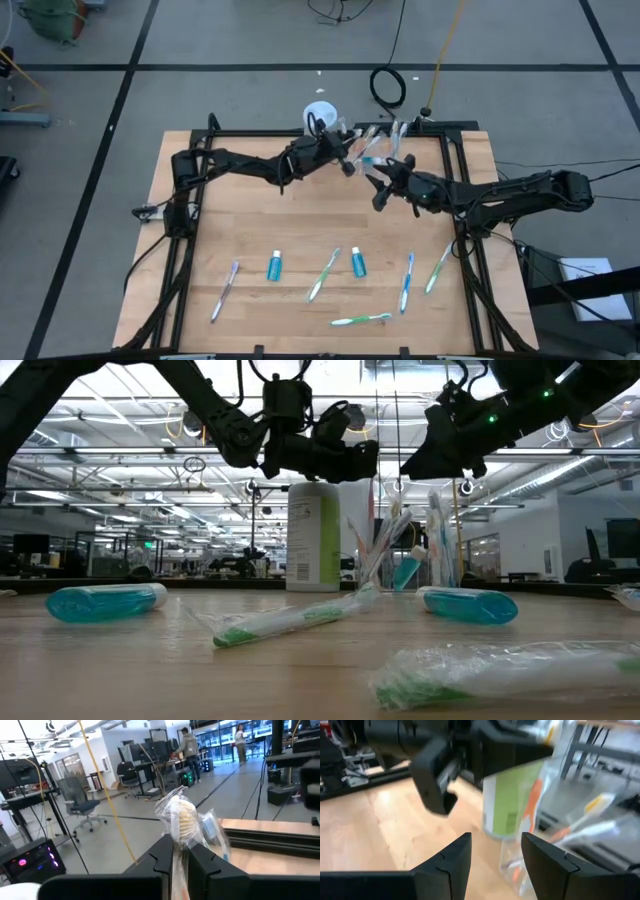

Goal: Pick & Place toothbrushing station
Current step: Put the orange toothbrush into the transparent organizer, then put the blue toothbrush into the transparent organizer

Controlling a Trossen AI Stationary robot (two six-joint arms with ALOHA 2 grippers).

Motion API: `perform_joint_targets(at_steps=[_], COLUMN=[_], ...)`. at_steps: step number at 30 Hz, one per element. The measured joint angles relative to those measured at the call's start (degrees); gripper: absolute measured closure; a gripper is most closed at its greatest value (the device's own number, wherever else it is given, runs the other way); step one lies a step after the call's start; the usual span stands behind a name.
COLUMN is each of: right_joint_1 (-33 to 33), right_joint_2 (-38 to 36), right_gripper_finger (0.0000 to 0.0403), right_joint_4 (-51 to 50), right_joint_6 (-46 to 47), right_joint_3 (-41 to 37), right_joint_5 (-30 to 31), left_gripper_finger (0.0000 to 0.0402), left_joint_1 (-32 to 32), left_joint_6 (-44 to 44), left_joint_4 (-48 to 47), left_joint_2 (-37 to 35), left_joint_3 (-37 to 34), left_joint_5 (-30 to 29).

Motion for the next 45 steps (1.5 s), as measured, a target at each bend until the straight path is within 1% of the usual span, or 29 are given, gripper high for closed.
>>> perform_joint_targets(at_steps=[3,5,7,10,14,17,23,25,28,30,32,36,39,41,45], right_joint_1=[0.02,0.02,0.07,0.36,0.92,1.20,1.20,1.48,2.35,3.16,4.36,7.40,10.16,11.68,14.79], right_joint_2=[0.01,0.01,0.01,0.01,0.00,0.01,-0.01,0.00,-0.01,-0.01,0.21,2.04,5.18,7.81,12.80], right_gripper_finger=[0.0238,0.0239,0.0239,0.0239,0.0239,0.0239,0.0239,0.0239,0.0239,0.0239,0.0239,0.0239,0.0240,0.0246,0.0264], right_joint_4=[-1.86,-2.01,-2.05,-2.04,-1.91,-1.89,-1.92,-2.34,-3.71,-3.97,-4.09,-3.57,-1.90,-0.76,-1.75], right_joint_6=[2.78,4.21,5.19,5.38,5.19,5.18,5.19,5.21,5.89,5.81,5.94,9.21,12.52,15.01,21.14], right_joint_3=[0.00,0.00,0.00,0.00,0.00,0.00,0.00,0.00,0.00,0.00,0.00,0.00,0.00,0.14,1.76], right_joint_5=[-3.10,-5.53,-7.46,-7.98,-7.99,-7.96,-8.01,-8.00,-8.04,-8.07,-8.03,-8.07,-8.33,-10.60,-15.55], left_gripper_finger=[0.0376,0.0376,0.0375,0.0375,0.0372,0.0353,0.0281,0.0258,0.0231,0.0219,0.0211,0.0207,0.0211,0.0215,0.0223], left_joint_1=[-0.19,-0.56,-0.84,-0.86,-0.81,-0.75,-1.48,-1.87,-1.94,-1.80,-1.75,-1.86,-1.78,-1.64,-1.43], left_joint_6=[-0.47,-3.52,-5.42,-6.80,-6.24,-5.60,-4.81,-5.54,-11.07,-13.03,-12.80,-10.39,-9.71,-9.69,-9.95], left_joint_4=[-0.18,-0.81,-3.59,-6.48,-9.18,-9.37,-12.68,-16.17,-23.38,-29.19,-34.21,-39.74,-41.59,-41.62,-42.05], left_joint_2=[0.00,0.00,0.54,0.42,0.26,0.27,-0.03,-1.53,-6.01,-9.06,-12.06,-17.80,-20.69,-22.05,-23.45], left_joint_3=[-0.02,-0.05,-0.43,-0.41,-0.30,-0.30,-0.30,-0.32,-0.28,-0.19,-0.22,-0.28,-0.24,-0.24,-0.22], left_joint_5=[-0.06,-0.24,-0.39,-0.26,-2.87,-3.36,-3.05,-4.14,-4.08,-4.05,-4.12,-4.04,-4.07,-4.10,-4.08])
